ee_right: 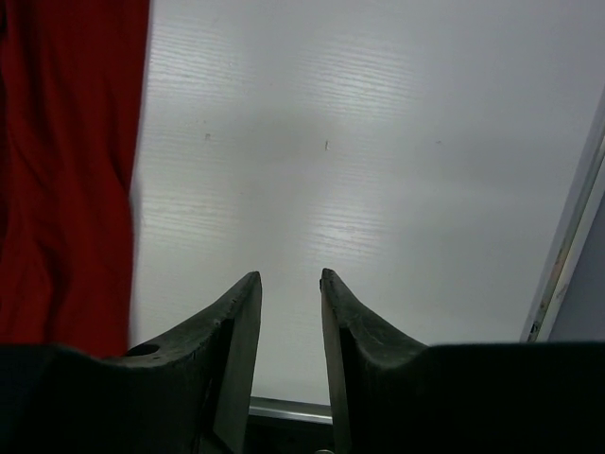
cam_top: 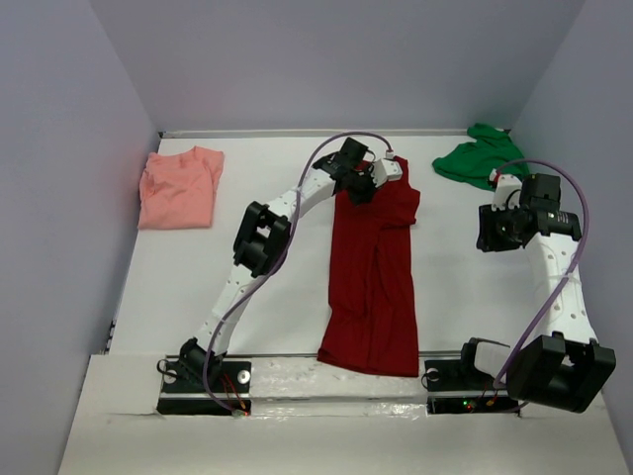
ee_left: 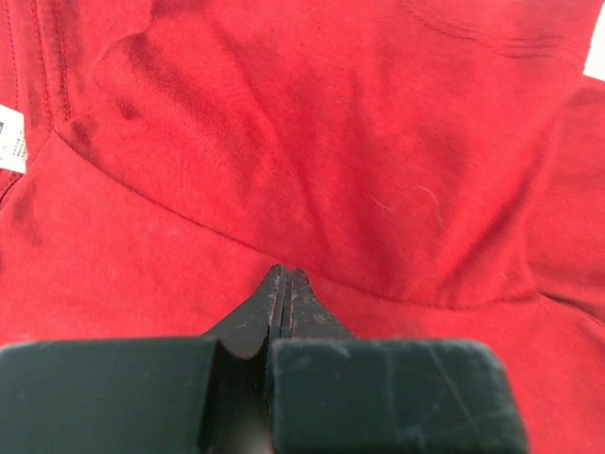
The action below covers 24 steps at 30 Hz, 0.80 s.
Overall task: Fold and stack the t-shirts
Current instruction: Fold the tshirt
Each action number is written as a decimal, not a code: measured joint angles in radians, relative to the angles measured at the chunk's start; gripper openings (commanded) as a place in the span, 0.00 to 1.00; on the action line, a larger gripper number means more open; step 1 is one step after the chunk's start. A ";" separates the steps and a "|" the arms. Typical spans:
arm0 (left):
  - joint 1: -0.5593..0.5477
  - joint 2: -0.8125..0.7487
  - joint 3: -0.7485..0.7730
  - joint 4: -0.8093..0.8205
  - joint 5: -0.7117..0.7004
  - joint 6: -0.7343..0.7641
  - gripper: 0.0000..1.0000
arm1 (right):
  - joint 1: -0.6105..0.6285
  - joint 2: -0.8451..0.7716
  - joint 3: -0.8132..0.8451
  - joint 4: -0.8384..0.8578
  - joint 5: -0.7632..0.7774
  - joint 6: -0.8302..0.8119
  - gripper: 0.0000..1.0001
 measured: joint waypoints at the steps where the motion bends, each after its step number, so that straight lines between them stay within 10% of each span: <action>1: -0.002 0.012 0.013 0.000 -0.009 0.000 0.00 | 0.000 0.002 0.000 -0.001 -0.004 0.000 0.37; 24: -0.035 0.151 0.193 0.008 -0.236 0.008 0.00 | 0.000 0.037 0.012 -0.042 -0.060 0.003 0.31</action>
